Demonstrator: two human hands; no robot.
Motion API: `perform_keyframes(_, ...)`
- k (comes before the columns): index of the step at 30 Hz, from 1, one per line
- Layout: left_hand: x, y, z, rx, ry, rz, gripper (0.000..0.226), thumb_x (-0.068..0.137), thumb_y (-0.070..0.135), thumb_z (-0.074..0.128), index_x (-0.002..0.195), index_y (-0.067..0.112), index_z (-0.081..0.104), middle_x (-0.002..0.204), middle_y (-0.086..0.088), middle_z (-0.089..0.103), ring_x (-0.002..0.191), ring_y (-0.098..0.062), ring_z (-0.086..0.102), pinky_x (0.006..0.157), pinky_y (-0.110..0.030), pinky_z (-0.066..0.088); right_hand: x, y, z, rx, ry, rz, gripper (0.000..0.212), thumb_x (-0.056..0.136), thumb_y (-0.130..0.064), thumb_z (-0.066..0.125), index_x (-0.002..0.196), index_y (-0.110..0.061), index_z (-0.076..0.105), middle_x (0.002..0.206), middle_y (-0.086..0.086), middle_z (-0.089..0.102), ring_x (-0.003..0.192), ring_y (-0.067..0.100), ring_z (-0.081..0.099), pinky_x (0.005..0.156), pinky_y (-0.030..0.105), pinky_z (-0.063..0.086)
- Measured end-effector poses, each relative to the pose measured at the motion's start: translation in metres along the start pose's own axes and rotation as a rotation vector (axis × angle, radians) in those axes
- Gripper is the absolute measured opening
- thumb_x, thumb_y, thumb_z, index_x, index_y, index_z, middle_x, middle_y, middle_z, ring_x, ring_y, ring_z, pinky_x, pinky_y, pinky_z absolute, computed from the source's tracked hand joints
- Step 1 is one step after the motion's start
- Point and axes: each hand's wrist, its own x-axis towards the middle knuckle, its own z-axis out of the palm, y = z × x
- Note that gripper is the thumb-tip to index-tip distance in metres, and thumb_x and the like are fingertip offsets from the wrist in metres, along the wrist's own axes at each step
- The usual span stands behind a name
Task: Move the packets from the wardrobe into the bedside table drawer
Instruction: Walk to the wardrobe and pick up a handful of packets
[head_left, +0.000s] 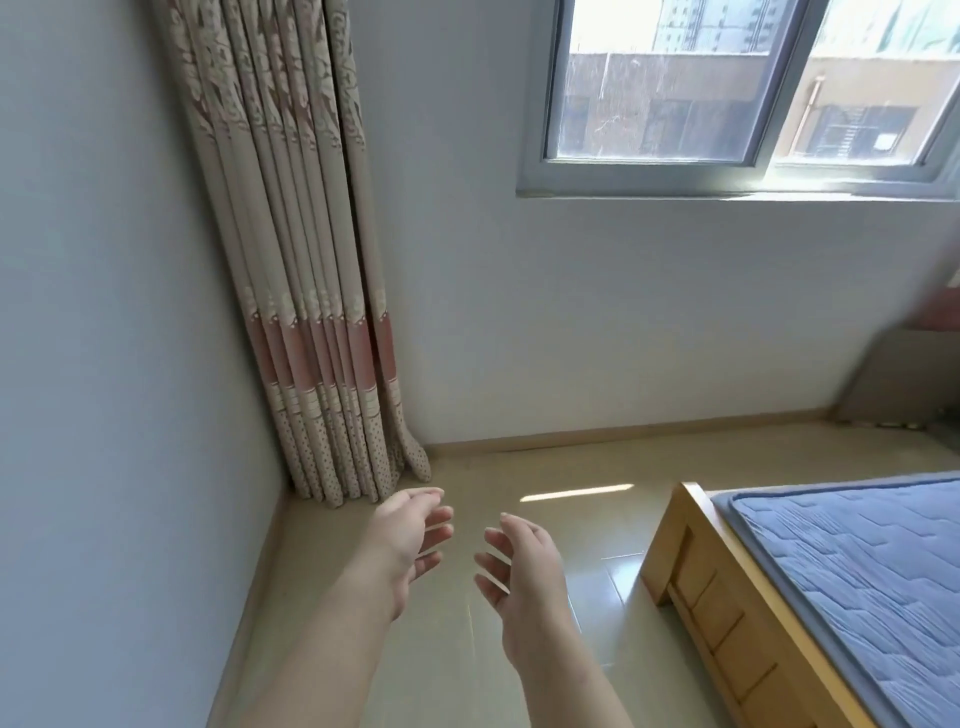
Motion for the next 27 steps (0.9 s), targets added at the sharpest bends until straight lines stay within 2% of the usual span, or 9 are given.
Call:
perform_keyframes(7,0.135,0.085,0.08,-0.031,-0.004,0.067,0.013,0.097,0.017,0.047,0.092,0.017,0.059,0.086,-0.003,0.063,0.077,-0.016,0.059,0.068,-0.029,0.042,0.149,-0.122,0.029,0.014,-0.01,-0.105,0.005,0.094,-0.018,0.051,0.093,-0.017,0.056,0.09,0.002,0.06,0.074,0.017,0.056,0.064,0.029,0.041)
perform_keyframes(10,0.186,0.103,0.107,-0.02,-0.002,0.045,0.014,0.097,0.016,0.047,0.091,0.017,0.059,0.085,-0.002,0.063,0.075,-0.016,0.058,0.068,-0.029,0.043,0.2,-0.15,0.038,0.025,0.01,-0.08,0.005,0.094,-0.017,0.052,0.091,-0.017,0.056,0.085,0.001,0.059,0.071,0.017,0.055,0.062,0.027,0.04)
perform_keyframes(13,0.244,0.112,0.137,-0.016,-0.02,0.013,0.014,0.097,0.017,0.046,0.092,0.017,0.059,0.087,-0.003,0.063,0.076,-0.016,0.059,0.066,-0.029,0.043,0.254,-0.166,0.035,0.027,0.039,-0.041,0.005,0.094,-0.019,0.052,0.092,-0.017,0.056,0.09,0.002,0.061,0.073,0.018,0.057,0.064,0.028,0.041)
perform_keyframes(20,0.401,0.159,0.242,0.116,-0.185,-0.001,0.015,0.098,0.016,0.045,0.089,0.017,0.057,0.085,-0.003,0.061,0.076,-0.017,0.057,0.068,-0.029,0.041,0.409,-0.242,0.031,0.071,0.21,-0.075,0.006,0.095,-0.02,0.051,0.093,-0.017,0.056,0.088,0.001,0.059,0.072,0.016,0.056,0.063,0.028,0.042)
perform_keyframes(27,0.534,0.224,0.38,0.276,-0.388,0.032,0.014,0.098,0.018,0.043,0.097,0.018,0.058,0.089,-0.001,0.062,0.078,-0.014,0.058,0.07,-0.027,0.041,0.539,-0.344,0.021,0.234,0.407,-0.132,0.007,0.095,-0.02,0.05,0.095,-0.015,0.056,0.093,0.004,0.059,0.075,0.018,0.056,0.064,0.03,0.043)
